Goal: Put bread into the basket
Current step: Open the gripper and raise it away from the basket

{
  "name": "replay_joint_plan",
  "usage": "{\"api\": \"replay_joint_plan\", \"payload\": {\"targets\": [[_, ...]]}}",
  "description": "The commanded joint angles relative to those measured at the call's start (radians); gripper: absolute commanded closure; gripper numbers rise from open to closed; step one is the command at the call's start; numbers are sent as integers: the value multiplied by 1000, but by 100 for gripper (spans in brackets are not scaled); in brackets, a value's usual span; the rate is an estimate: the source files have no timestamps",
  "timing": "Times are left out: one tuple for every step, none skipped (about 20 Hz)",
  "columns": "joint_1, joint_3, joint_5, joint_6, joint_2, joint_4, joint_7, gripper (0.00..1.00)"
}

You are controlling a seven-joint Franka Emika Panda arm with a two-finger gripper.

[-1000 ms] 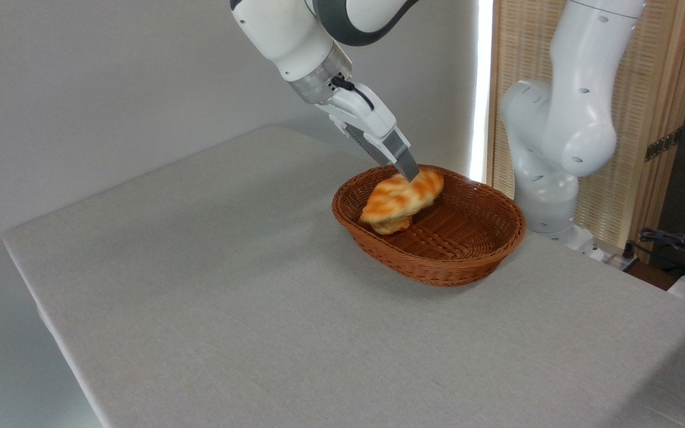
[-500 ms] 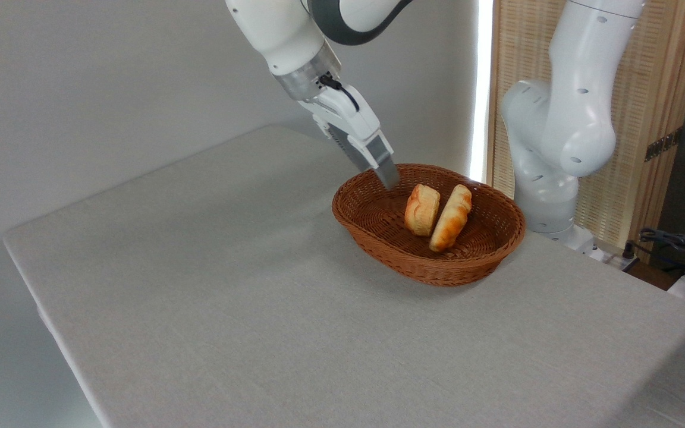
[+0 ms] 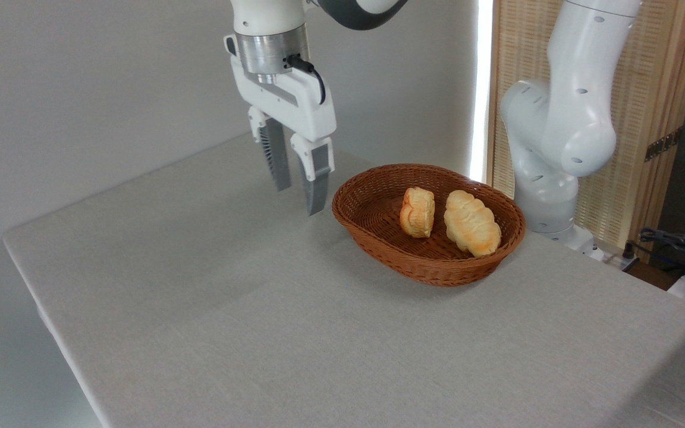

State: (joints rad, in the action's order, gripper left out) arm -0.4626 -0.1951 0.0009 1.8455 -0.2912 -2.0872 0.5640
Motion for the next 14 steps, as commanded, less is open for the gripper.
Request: {"api": "replay_joint_plan", "payload": {"targets": [[-5,-44,11,60,70,90,13,0],[-5,-50,11,78,78,98,13,0],[-5,-67,11,98,83,99,13,0],[-5,-76,5,112,90,101,13,0],[-5,-78,2,113,96,104,13,0],[-5,-78,2,112,110,111,13,0],[-7,-76,4,110,121,111,11,0],[-7,-76,5,109,125,111,11,0],[-8,-75,8,110,135,111,13,0],[-8,-75,10,112,139,116,13,0],[-7,-75,10,113,151,125,13,0],[-7,-75,10,113,162,137,13,0],[-7,-75,8,113,168,142,13,0],[-7,-76,5,113,170,144,14,0]]}}
